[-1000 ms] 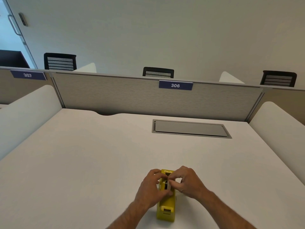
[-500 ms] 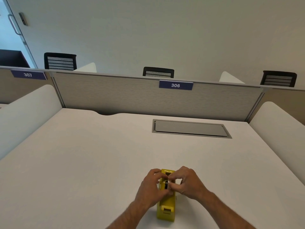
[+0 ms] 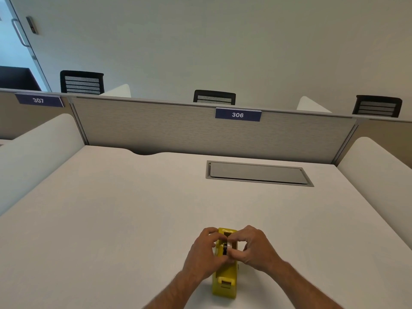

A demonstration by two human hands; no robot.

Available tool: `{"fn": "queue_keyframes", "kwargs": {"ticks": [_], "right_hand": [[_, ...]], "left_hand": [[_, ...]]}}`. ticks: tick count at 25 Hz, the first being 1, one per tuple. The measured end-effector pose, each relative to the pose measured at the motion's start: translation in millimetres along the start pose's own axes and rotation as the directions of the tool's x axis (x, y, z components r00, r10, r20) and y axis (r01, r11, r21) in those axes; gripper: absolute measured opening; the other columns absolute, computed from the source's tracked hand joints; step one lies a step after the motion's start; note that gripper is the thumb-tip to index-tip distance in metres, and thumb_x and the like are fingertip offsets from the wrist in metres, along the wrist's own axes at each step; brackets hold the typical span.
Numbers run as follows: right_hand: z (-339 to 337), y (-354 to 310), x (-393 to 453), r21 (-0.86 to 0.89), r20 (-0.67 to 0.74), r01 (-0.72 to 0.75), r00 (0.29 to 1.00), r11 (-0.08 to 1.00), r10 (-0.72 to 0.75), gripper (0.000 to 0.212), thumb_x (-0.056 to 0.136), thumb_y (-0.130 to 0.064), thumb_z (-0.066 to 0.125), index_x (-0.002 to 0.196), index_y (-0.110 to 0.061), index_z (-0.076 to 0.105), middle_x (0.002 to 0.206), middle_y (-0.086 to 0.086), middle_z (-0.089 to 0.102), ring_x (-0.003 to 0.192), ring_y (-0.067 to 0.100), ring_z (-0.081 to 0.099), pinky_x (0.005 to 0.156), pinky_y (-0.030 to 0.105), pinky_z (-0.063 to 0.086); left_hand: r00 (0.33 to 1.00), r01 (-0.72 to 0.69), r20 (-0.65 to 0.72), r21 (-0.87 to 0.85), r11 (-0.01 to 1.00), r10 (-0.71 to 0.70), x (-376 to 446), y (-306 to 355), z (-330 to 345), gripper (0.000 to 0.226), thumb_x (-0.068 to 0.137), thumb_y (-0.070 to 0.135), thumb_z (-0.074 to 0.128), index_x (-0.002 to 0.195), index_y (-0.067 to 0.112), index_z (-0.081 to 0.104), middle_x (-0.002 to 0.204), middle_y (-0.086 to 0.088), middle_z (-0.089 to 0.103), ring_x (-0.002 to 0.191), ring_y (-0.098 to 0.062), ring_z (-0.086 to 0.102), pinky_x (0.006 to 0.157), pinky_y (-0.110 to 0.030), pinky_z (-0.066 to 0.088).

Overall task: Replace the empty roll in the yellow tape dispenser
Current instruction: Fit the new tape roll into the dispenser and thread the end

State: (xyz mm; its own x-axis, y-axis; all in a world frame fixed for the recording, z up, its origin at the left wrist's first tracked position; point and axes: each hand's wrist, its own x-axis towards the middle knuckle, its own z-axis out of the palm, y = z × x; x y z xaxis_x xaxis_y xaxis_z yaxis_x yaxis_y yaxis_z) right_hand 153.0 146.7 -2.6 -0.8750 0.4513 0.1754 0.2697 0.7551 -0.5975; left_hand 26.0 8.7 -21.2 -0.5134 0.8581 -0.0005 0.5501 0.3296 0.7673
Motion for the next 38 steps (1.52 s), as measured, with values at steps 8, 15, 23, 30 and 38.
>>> {"fn": "queue_keyframes", "kwargs": {"ticks": [8,15,23,30,38], "right_hand": [[0.7,0.9,1.6,0.015,-0.007,0.011,1.0,1.0,-0.011,0.016,0.074,-0.041,0.069,0.088,-0.036,0.076,0.083,-0.022,0.074,0.086,0.007,0.059,0.068,0.028,0.053],[1.8,2.9,1.1,0.052,-0.033,0.002,0.999,0.999,0.0,0.019,0.075,-0.038,0.068,0.093,-0.039,0.076,0.082,-0.034,0.071,0.089,0.004,0.061,0.067,0.022,0.051],[2.5,3.2,3.4,0.001,-0.018,0.035,0.999,0.999,-0.035,0.018,0.078,-0.041,0.062,0.088,-0.038,0.077,0.083,-0.029,0.074,0.085,0.005,0.059,0.07,0.025,0.052],[1.4,8.2,3.8,-0.058,0.009,0.103,0.995,0.993,-0.102,0.016,0.084,-0.039,0.063,0.092,-0.035,0.077,0.088,-0.027,0.074,0.083,0.003,0.057,0.07,0.023,0.051],[1.2,9.1,2.8,-0.101,0.018,0.168,0.986,0.981,-0.167,0.016,0.086,-0.038,0.063,0.093,-0.032,0.076,0.089,-0.021,0.076,0.081,0.004,0.056,0.067,0.023,0.051]], "left_hand": [[1.0,0.011,0.005,0.019,1.0,-0.011,1.0,-0.5,0.8,0.056,0.067,0.057,0.079,0.116,0.036,0.063,0.138,0.011,0.048,0.115,-0.01,0.055,0.099,-0.03,0.054],[1.0,0.021,0.013,0.013,1.0,-0.022,0.2,-0.9,0.4,0.058,0.064,0.055,0.08,0.116,0.036,0.063,0.138,0.012,0.047,0.112,-0.01,0.055,0.098,-0.029,0.054],[0.999,0.037,0.019,0.009,0.999,-0.037,-0.9,2.0,-1.1,0.058,0.066,0.053,0.082,0.119,0.037,0.062,0.141,0.011,0.045,0.113,-0.011,0.054,0.099,-0.026,0.052],[0.998,0.051,0.024,-0.002,0.999,-0.051,-1.8,3.3,-1.9,0.061,0.065,0.052,0.083,0.12,0.036,0.062,0.142,0.011,0.045,0.113,-0.012,0.055,0.098,-0.029,0.053],[0.997,0.067,0.032,0.002,0.998,-0.067,-1.8,4.7,-1.7,0.064,0.066,0.052,0.082,0.124,0.037,0.059,0.143,0.011,0.043,0.116,-0.013,0.054,0.1,-0.031,0.053]]}}
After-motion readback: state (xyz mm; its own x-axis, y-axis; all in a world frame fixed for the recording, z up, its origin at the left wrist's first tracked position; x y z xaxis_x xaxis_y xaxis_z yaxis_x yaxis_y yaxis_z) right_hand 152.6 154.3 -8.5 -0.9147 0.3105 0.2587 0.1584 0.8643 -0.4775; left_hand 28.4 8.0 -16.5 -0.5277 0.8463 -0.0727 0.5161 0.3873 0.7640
